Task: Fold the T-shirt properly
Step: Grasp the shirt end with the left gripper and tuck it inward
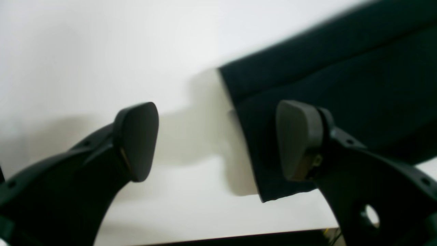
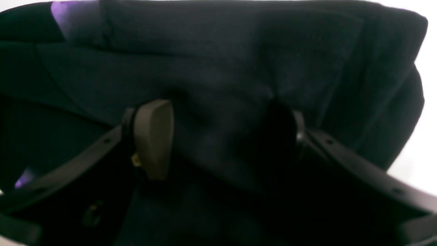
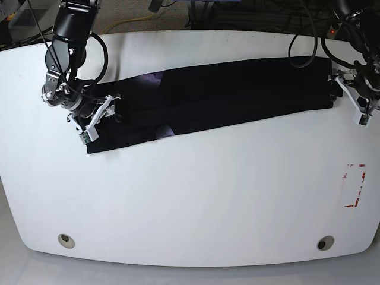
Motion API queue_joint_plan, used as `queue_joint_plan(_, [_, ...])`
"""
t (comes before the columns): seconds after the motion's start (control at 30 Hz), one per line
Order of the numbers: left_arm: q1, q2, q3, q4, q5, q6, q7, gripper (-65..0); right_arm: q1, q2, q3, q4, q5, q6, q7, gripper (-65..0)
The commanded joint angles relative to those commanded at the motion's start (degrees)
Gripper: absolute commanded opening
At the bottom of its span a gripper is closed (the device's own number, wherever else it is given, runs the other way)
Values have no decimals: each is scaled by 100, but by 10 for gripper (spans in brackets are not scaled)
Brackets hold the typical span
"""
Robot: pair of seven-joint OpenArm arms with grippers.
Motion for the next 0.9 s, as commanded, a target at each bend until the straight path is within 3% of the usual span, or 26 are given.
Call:
queue_joint_plan(0.1, [26,-9,-281,-396,-492,0,369,-142,-9,-18,0,0,0,0,0,-235])
queue_joint_plan(0.23, [70,0,-316,-844,-897,0,378,-142,-9,-18,0,0,9,0,0,-235])
queue_joint_plan(0.43, [70,141,-316,-1398,-949,0,378,-142,-18,-18,0,0,18,0,0,-235])
queue_joint_plan(0.9, [26,527,105,-1565,-949,0,378,-146,-18,-18,9,0,35,0,0,-235])
